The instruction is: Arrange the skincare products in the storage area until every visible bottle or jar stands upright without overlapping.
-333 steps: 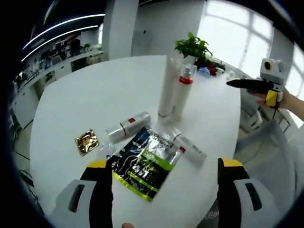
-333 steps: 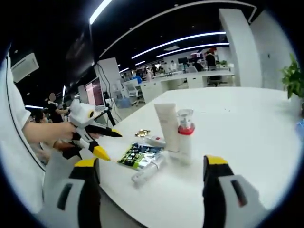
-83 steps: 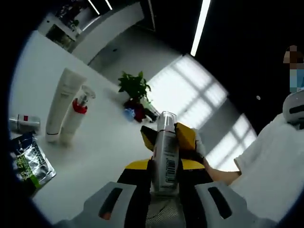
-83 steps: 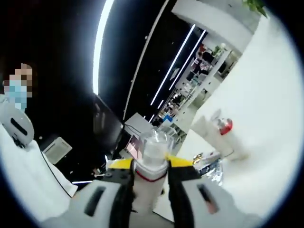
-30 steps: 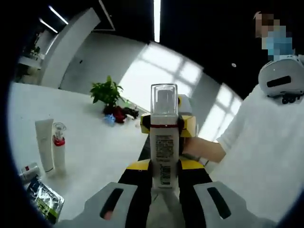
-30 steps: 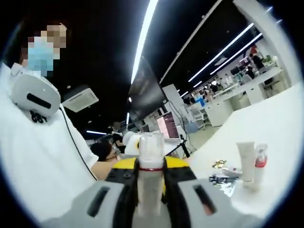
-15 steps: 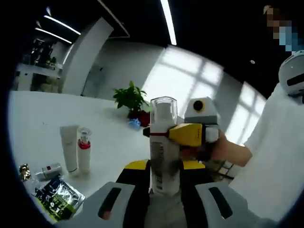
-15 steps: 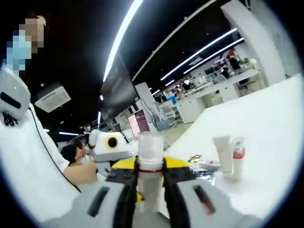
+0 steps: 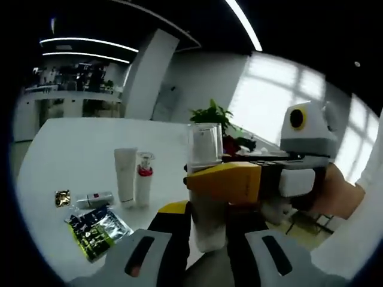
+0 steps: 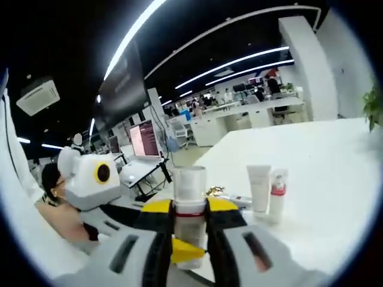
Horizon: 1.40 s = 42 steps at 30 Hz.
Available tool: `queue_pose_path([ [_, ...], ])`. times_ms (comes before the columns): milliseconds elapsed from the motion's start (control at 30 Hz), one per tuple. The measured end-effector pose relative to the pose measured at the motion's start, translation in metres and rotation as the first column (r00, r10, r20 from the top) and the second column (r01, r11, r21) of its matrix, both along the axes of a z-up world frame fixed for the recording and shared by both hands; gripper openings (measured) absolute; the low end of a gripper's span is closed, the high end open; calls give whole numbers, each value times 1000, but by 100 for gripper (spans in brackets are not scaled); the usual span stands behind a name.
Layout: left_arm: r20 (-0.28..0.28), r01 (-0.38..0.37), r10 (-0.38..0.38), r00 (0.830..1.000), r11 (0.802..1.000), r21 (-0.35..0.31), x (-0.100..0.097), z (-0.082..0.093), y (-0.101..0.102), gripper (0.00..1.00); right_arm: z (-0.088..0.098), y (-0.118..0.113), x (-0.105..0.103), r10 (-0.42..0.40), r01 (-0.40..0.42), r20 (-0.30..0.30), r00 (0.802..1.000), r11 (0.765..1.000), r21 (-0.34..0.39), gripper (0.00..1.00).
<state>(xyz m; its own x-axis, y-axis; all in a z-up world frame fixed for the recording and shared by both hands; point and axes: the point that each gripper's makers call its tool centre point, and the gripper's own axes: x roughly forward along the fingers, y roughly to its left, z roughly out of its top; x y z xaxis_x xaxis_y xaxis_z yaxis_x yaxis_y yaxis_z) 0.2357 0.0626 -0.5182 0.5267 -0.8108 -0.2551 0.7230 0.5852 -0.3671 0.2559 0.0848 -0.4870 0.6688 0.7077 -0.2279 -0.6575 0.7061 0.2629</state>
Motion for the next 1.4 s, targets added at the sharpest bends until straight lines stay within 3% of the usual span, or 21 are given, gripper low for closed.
queue_pose_path([
  [100,19,54,-54,998,998,12,-4,1,0,19,2,1,-6,59,-59,23,998,998,-10,20],
  [167,12,119,-119,993,993,-16,-10,4,-3,19,7,1,-12,108,-108,47,993,994,-3,21],
  [233,-4,186,-187,982,981,-55,-18,8,-6,19,11,-1,-18,146,-146,60,987,989,-5,22],
  [333,4,254,-255,967,965,-61,-26,9,-9,19,14,-4,-26,198,-197,69,978,980,-9,23],
  [467,23,353,-352,936,933,-72,-40,13,-13,18,21,-5,-39,263,-263,81,961,965,-11,24],
  [533,13,401,-402,915,908,-120,-47,20,-15,18,29,-7,-44,291,-295,95,952,955,32,24],
  [633,8,491,-498,867,851,-185,-59,32,-16,18,41,-5,-52,343,-352,102,934,932,89,24],
  [700,28,535,-538,843,831,-155,-63,34,-16,18,47,-5,-55,373,-383,113,921,920,84,24],
  [733,19,566,-569,822,812,-142,-66,35,-15,18,49,-4,-56,387,-397,117,915,914,82,24],
  [800,16,600,-603,798,791,-120,-69,36,-15,18,51,-4,-56,395,-406,117,911,910,82,24],
  [1000,45,625,-625,779,770,-127,-70,45,-17,18,69,-4,-55,393,-410,127,911,895,177,22],
  [1067,46,612,-612,789,780,-130,-67,45,-17,18,69,-4,-51,363,-382,131,922,908,170,21],
  [1133,76,541,-537,840,840,-49,-50,36,-16,18,62,-7,-43,306,-320,112,945,938,137,21],
  [1200,48,457,-458,888,889,14,-37,24,-12,18,51,-12,-33,237,-244,82,968,966,81,21],
  [1233,51,430,-431,901,902,34,-33,22,-11,18,48,-13,-29,210,-214,56,976,974,80,21],
  [1333,83,378,-385,919,922,85,-29,21,-11,19,47,-13,-27,181,-186,61,982,977,101,21],
  [1400,118,322,-334,935,940,109,-24,23,-11,20,49,-17,-20,110,-115,36,993,983,142,21],
])
